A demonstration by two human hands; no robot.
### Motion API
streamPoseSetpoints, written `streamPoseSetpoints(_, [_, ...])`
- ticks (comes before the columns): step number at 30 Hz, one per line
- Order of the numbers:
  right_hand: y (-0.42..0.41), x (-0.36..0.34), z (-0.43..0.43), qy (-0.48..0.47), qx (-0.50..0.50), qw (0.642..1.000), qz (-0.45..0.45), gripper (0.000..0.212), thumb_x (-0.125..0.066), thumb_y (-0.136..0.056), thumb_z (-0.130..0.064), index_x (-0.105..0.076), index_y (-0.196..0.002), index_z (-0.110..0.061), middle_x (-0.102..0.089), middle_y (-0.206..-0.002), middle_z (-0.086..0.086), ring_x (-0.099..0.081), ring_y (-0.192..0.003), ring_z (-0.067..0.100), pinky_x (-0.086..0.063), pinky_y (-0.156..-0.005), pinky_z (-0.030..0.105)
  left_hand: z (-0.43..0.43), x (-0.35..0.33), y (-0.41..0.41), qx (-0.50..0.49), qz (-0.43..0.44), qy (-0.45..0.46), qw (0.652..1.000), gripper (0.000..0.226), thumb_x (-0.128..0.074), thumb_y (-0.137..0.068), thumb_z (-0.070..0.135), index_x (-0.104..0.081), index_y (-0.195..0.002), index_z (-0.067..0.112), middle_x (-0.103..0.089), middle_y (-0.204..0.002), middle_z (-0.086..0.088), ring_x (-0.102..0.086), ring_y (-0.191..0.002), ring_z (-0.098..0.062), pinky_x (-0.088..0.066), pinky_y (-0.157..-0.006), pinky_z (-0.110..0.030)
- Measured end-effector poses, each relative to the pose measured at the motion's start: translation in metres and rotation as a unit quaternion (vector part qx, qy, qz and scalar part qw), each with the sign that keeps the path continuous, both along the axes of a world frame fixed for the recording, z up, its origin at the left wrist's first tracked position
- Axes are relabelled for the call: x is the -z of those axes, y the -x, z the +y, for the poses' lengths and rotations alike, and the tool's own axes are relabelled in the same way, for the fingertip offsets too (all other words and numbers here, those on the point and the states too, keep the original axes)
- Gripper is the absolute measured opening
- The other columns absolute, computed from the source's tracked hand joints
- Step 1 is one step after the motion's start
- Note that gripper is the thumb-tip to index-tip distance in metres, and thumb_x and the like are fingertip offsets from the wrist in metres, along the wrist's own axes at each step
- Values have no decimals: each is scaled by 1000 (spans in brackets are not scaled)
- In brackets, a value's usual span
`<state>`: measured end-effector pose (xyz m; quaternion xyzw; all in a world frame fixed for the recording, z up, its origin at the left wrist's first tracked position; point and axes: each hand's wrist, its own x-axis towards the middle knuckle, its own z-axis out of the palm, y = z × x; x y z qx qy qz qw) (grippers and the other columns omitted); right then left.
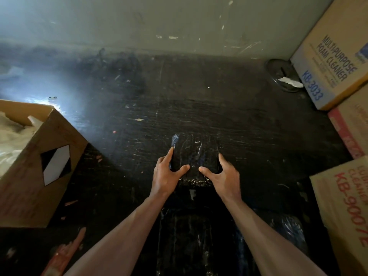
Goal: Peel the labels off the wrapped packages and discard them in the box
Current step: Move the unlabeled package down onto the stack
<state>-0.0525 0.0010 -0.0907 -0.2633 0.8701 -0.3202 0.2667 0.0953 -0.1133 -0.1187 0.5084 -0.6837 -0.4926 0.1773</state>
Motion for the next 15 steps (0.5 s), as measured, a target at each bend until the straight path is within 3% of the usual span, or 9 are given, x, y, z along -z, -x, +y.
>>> streamPoseSetpoints(5, [-29, -13, 29, 61, 21, 998, 6, 102, -76, -73, -65, -34, -156, -20, -47, -148, 7, -42, -140, 22, -32, -104, 28, 27, -25, -28, -13, 44, 3, 999, 84, -79, -80, 46, -35, -151, 42, -45, -128, 12, -43, -116, -2, -35, -93, -20])
streamPoseSetpoints(8, [-52, -19, 59, 87, 24, 996, 3, 104, -78, -71, -65, -36, -155, -19, -48, -146, 8, -42, -139, 22, -31, -105, 27, 57, -32, -53, -24, 58, 1, 998, 85, -79, -78, 48, -36, -151, 41, -46, -129, 11, -45, -121, -5, -38, -98, -24])
streamPoseSetpoints(12, [-87, -21, 106, 100, 30, 994, -30, 109, -75, -66, -74, -35, -155, -26, -41, -155, 8, -31, -148, 23, -31, -119, 46, 104, -39, -89, -33, 53, 2, 998, 87, -79, -77, 49, -35, -151, 40, -46, -131, 10, -47, -126, -9, -43, -107, -35])
streamPoseSetpoints(15, [-113, -20, 137, 112, 27, 993, -25, 108, -76, -66, -73, -36, -155, -25, -40, -158, 7, -26, -151, 22, -29, -121, 49, 136, -41, -116, -38, 45, 4, 998, 87, -79, -77, 51, -35, -151, 40, -47, -133, 10, -48, -127, -9, -43, -108, -37])
